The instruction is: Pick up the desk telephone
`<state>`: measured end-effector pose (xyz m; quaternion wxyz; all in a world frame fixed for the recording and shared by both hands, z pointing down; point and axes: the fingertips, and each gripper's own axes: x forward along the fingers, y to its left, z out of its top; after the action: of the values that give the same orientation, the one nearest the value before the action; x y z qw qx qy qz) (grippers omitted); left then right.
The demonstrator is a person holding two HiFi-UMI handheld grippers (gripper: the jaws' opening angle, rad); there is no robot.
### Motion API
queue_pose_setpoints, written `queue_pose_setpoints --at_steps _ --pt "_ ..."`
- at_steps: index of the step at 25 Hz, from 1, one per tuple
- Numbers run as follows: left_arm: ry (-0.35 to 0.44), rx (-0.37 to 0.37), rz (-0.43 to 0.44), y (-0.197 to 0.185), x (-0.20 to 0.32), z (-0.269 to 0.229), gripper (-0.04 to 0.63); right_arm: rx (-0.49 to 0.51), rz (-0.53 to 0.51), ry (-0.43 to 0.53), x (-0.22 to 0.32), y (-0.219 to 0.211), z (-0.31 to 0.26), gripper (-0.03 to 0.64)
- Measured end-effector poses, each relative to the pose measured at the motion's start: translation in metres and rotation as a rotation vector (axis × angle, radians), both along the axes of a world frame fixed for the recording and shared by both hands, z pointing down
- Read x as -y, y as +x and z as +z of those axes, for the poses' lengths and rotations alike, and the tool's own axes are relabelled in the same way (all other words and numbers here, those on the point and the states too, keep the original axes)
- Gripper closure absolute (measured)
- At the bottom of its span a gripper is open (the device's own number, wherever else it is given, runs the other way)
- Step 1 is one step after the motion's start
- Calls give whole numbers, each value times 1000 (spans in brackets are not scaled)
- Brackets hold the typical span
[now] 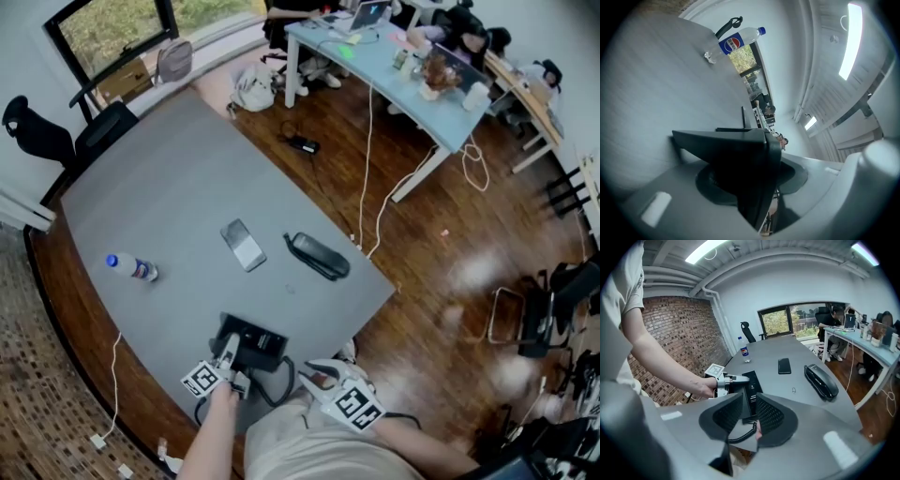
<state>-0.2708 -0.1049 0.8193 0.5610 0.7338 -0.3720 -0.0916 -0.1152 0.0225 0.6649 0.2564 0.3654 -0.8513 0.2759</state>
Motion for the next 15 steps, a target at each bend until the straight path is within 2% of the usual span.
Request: queue_pose_setpoints --at_steps 3,9,15 --pt "6 13 17 1 -4 -5 422 0 1 -4 -2 -1 -3 553" --pt "17 16 81 -1 -22 -31 425 0 -4 27 -3 2 -11 553" --pt "27 -43 45 -13 -50 -86 425 0 15 77 5 18 -19 554"
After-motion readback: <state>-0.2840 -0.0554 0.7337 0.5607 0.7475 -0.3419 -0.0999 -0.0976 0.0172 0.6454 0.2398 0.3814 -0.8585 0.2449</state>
